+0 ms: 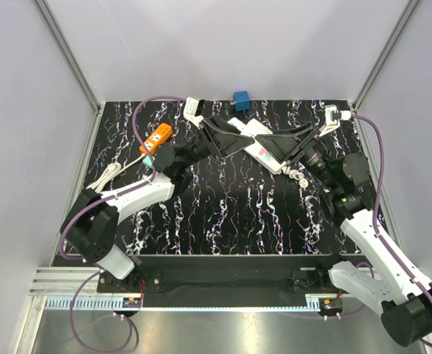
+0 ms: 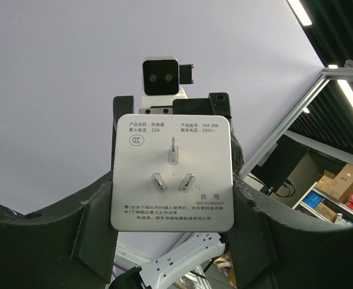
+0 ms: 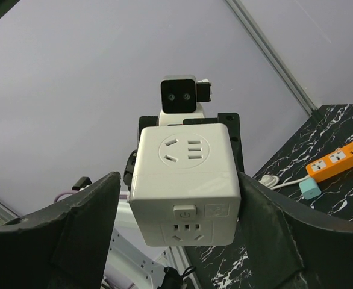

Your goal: Insert the plug

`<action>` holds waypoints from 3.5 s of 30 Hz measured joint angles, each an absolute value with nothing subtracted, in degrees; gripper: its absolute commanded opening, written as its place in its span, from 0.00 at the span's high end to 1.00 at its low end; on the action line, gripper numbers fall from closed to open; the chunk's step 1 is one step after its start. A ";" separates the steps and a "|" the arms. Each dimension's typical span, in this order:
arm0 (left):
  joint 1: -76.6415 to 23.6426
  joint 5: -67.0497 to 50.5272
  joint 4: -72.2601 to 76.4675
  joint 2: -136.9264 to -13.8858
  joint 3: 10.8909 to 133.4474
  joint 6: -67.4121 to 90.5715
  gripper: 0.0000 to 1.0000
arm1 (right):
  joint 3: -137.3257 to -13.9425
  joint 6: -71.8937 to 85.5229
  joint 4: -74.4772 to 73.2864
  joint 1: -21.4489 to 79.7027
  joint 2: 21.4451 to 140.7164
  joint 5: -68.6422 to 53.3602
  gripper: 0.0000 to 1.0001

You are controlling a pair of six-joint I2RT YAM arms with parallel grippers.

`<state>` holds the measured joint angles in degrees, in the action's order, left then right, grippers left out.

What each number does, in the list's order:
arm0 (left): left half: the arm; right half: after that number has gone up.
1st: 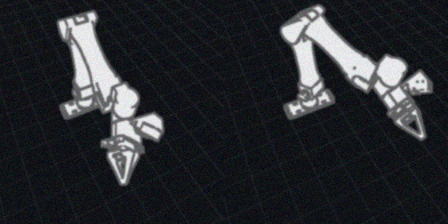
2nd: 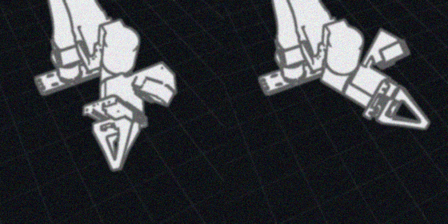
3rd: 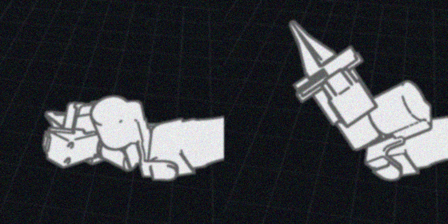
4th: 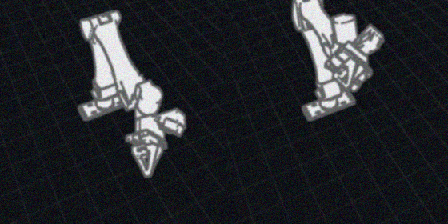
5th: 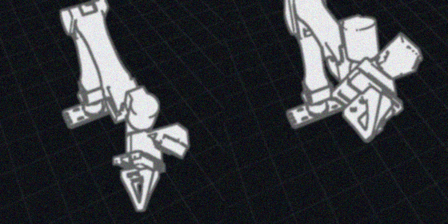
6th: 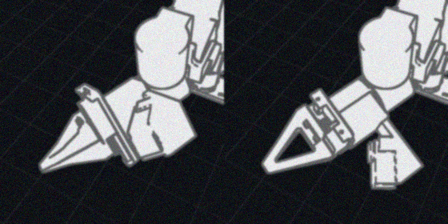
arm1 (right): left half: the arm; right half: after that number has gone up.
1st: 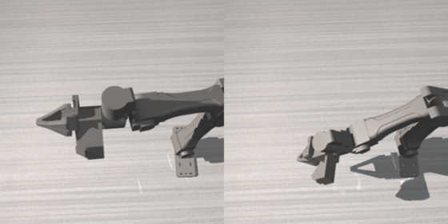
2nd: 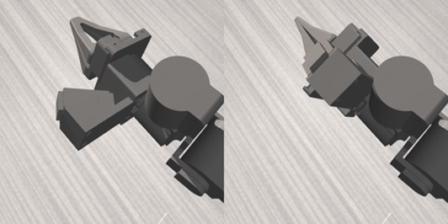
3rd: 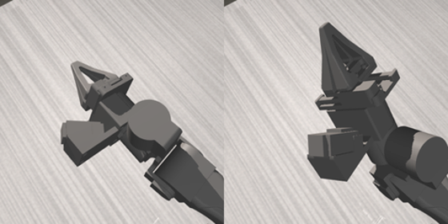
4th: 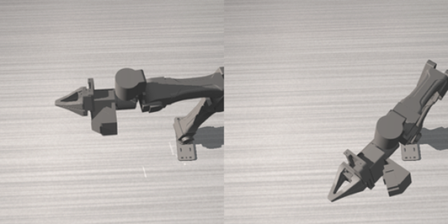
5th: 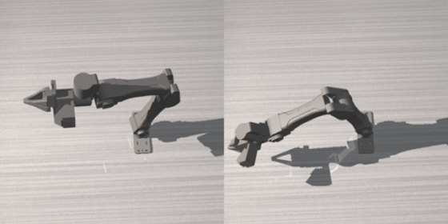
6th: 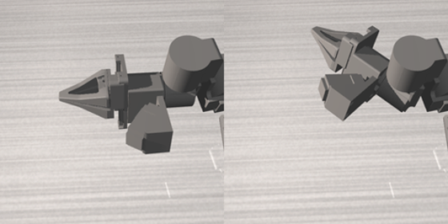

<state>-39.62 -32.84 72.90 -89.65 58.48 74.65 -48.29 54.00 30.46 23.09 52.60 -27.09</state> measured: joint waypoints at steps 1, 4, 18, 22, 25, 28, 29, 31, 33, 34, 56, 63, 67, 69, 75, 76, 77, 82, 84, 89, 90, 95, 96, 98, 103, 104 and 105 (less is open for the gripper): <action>-39.64 -32.82 72.90 -89.65 58.48 74.61 1.00 | -48.01 54.08 30.81 23.09 52.51 -27.05 0.23; -39.68 -32.82 73.01 -89.76 58.48 74.63 1.00 | -47.35 54.28 31.53 23.05 52.47 -26.59 0.24; -39.51 -31.88 72.99 -90.67 58.48 75.07 1.00 | -46.35 54.74 34.28 22.61 53.65 -26.85 0.28; -39.59 -31.88 73.03 -91.05 58.48 75.61 1.00 | -45.08 54.08 34.96 22.41 53.52 -25.98 0.47; -39.62 -31.83 73.12 -91.24 58.48 75.72 1.00 | -44.93 54.08 34.98 22.33 53.47 -25.89 0.78; -39.62 -31.83 73.23 -91.26 58.48 75.75 0.52 | -44.82 54.06 35.35 22.33 53.47 -25.91 1.00; -39.62 -31.83 73.21 -91.31 58.48 75.83 0.37 | -44.73 54.08 35.33 22.33 53.41 -25.78 1.00; -39.62 -31.75 73.47 -91.66 58.48 76.29 0.01 | -44.64 53.84 34.52 22.35 52.90 -25.30 1.00; -39.64 -31.22 73.45 -92.09 58.43 77.34 0.01 | -44.64 52.84 31.20 22.61 51.62 -25.06 1.00; -39.64 -31.18 73.45 -92.25 58.24 77.71 0.01 | -44.64 51.92 28.73 22.92 50.65 -24.91 1.00; -30.57 -38.65 71.18 -100.33 49.82 75.99 0.01 | -60.66 33.12 -16.19 23.24 45.12 -5.06 1.00; -29.52 -28.47 34.54 -95.26 58.41 49.58 0.01 | -60.69 32.23 -25.28 23.24 41.58 -0.45 1.00; -29.76 -17.43 11.94 -96.18 73.08 36.51 0.01 | -60.55 32.93 -28.84 23.27 39.81 0.93 1.00; -29.26 -14.04 5.19 -97.51 79.48 31.68 0.01 | -59.94 33.34 -30.06 23.24 38.63 1.28 1.00; -25.12 -13.26 0.36 -104.77 85.86 27.22 0.12 | -58.70 34.13 -34.22 23.27 34.59 2.42 1.00; -24.45 -13.32 0.25 -106.15 85.93 27.18 0.14 | -58.70 34.13 -34.74 23.24 34.06 2.46 1.00; -23.64 -13.23 -0.69 -108.31 86.65 27.53 0.14 | -58.70 34.11 -35.24 23.27 33.56 2.46 1.00; -21.34 -10.33 -5.32 -121.08 96.31 29.02 0.25 | -58.70 34.13 -37.01 23.24 31.83 2.52 1.00; -21.19 -8.27 -6.90 -125.03 100.55 29.85 0.26 | -58.70 34.17 -37.32 23.27 31.33 2.50 1.00; -21.32 -3.03 -10.87 -129.32 108.18 31.53 0.25 | -58.70 34.17 -37.52 23.24 31.62 2.50 1.00; -21.37 -2.02 -11.09 -129.73 109.43 31.66 0.25 | -58.70 34.15 -37.52 23.24 31.83 2.48 1.00; -21.39 0.19 -11.00 -132.73 114.98 32.23 0.23 | -58.70 34.20 -37.45 23.27 32.99 2.46 1.00; -21.30 -0.21 -10.17 -133.78 115.87 32.45 0.24 | -58.70 34.20 -37.36 23.24 33.10 2.44 1.00; -21.19 -1.32 -8.25 -135.61 116.51 32.73 0.25 | -58.67 34.20 -37.17 23.27 33.23 2.42 1.00; -20.80 -4.23 -4.93 -141.56 117.49 34.09 0.27 | -58.67 34.15 -37.10 23.27 33.30 2.35 1.00; -20.71 -4.69 -4.62 -142.87 118.15 34.68 0.27 | -58.67 34.13 -37.10 23.27 33.32 2.35 1.00; -20.60 -5.13 -4.40 -143.96 118.65 35.22 0.27 | -58.67 34.13 -37.10 23.27 33.34 2.35 1.00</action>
